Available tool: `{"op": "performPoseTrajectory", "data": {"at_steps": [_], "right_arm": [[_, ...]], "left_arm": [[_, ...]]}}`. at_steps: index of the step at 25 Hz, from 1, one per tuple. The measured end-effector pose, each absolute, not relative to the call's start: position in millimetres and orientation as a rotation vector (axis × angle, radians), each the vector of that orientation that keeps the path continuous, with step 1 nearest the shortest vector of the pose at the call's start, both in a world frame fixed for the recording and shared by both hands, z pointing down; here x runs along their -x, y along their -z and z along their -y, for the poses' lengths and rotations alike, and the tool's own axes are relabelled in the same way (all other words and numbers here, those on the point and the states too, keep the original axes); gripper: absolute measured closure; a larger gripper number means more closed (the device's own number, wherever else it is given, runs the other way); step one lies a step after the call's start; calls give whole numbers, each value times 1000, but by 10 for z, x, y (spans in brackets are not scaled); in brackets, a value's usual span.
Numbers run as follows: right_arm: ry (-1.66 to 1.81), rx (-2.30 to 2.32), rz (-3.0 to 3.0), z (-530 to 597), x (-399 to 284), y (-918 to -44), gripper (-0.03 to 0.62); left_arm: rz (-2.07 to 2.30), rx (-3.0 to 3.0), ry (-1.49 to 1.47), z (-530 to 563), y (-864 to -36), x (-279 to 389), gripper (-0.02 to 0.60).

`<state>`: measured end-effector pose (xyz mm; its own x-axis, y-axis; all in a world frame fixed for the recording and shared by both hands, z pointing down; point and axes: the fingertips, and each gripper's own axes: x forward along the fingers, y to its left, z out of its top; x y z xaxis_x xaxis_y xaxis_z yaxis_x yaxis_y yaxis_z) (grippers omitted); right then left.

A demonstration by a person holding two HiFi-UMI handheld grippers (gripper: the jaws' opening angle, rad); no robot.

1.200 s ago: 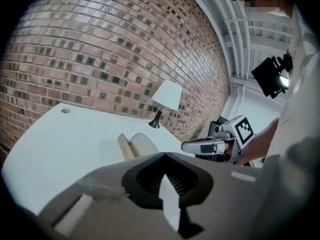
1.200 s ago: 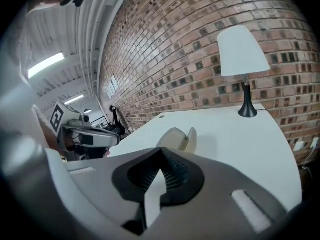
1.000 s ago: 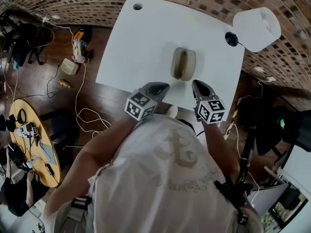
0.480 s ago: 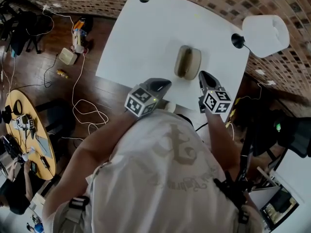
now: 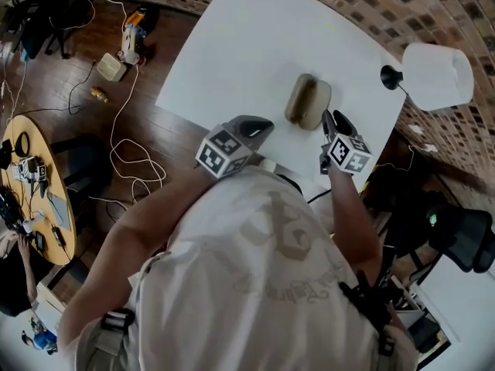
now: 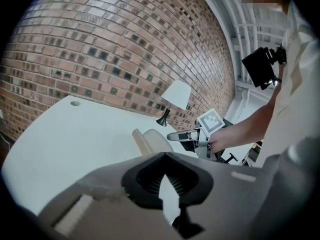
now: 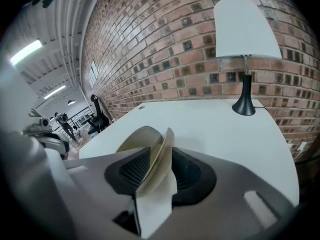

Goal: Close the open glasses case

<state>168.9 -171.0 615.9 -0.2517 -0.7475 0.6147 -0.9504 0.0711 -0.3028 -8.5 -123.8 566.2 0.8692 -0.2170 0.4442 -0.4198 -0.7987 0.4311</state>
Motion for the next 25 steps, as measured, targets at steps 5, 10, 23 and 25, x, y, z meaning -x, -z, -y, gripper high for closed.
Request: {"op": "performPoseTrajectory", "data": {"at_steps": [5, 10, 23, 25], "right_arm": [[-1093, -1688, 2009, 1862, -1678, -6326, 408], [-1279, -1671, 1973, 1909, -1659, -6552, 387], [-1561, -1692, 2007, 1982, -1654, -6575, 431], [-1539, -1673, 2016, 2035, -1686, -6539, 433]], "left_arm": [[487, -2492, -501, 1298, -5697, 174, 575], [512, -2480, -492, 1368, -5712, 226, 575], [550, -2460, -483, 1416, -5715, 313, 575], [551, -2460, -476, 1422, -5697, 301, 575]]}}
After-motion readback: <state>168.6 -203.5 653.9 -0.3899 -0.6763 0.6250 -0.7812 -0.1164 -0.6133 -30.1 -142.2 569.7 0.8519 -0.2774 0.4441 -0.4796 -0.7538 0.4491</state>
